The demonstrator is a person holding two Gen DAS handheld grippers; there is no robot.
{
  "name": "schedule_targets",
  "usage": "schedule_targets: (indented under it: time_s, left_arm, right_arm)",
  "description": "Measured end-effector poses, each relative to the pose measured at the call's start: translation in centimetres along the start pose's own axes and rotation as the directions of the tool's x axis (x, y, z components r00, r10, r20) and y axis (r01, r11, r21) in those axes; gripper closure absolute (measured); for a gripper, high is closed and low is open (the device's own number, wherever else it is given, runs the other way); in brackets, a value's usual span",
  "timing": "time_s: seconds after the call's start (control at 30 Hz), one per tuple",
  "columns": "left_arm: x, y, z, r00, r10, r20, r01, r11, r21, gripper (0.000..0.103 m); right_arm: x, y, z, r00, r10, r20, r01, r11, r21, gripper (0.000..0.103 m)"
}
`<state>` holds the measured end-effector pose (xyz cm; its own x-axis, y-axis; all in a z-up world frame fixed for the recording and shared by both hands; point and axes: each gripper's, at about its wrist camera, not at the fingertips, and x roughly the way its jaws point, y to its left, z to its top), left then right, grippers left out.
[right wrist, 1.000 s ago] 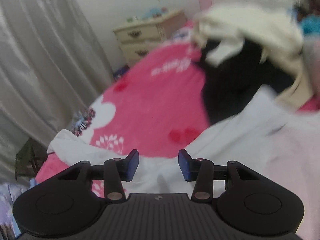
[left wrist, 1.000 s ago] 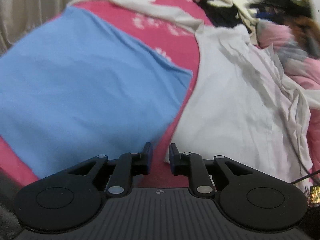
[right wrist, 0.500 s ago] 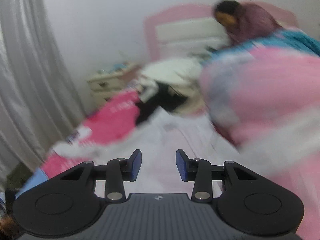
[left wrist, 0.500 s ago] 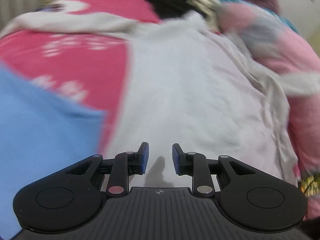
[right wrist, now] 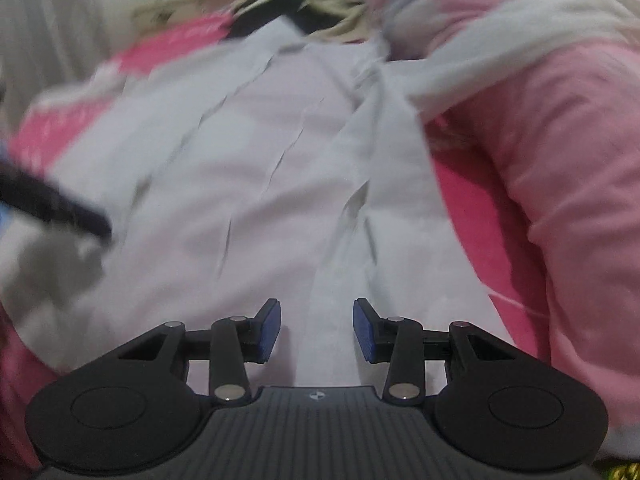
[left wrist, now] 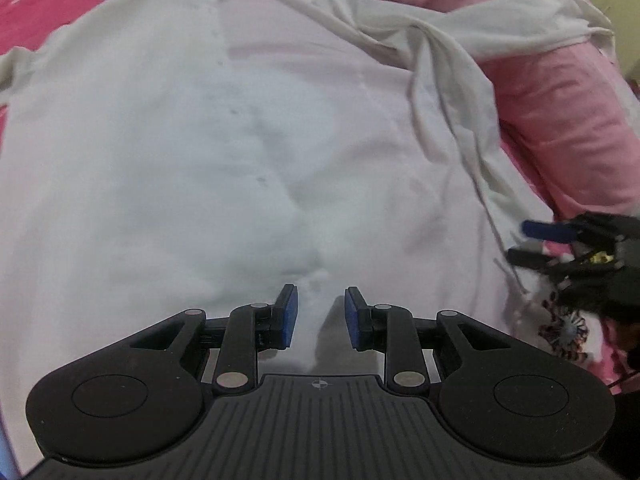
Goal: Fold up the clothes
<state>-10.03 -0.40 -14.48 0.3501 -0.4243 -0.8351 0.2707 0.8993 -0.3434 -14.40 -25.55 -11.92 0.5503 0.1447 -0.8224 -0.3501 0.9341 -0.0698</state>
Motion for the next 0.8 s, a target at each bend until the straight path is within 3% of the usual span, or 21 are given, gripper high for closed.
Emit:
schedule_targets:
  time_s: [0.2, 0.43, 0.8]
  left_arm:
    - [1.0, -0.7, -0.4, 1.000, -0.025, 0.013, 0.025, 1.000, -0.015, 0.078]
    - [0.9, -1.0, 0.0, 1.000, -0.016, 0.012, 0.016, 1.000, -0.007, 0.078]
    - [0.8, -1.0, -0.2, 1.000, -0.013, 0.009, 0.014, 1.000, -0.015, 0.077]
  right_arm:
    - [1.5, 0.9, -1.5, 1.000, -0.009, -0.007, 0.009, 0.999, -0.042, 0.061]
    - [0.6, -0.2, -1.8, 1.000, 0.012, 0.028, -0.014, 0.999, 0.051, 0.082]
    - [-1.0, -1.6, -2.0, 0.997, 0.035, 0.072, -0.047, 0.983, 0.179, 0.090]
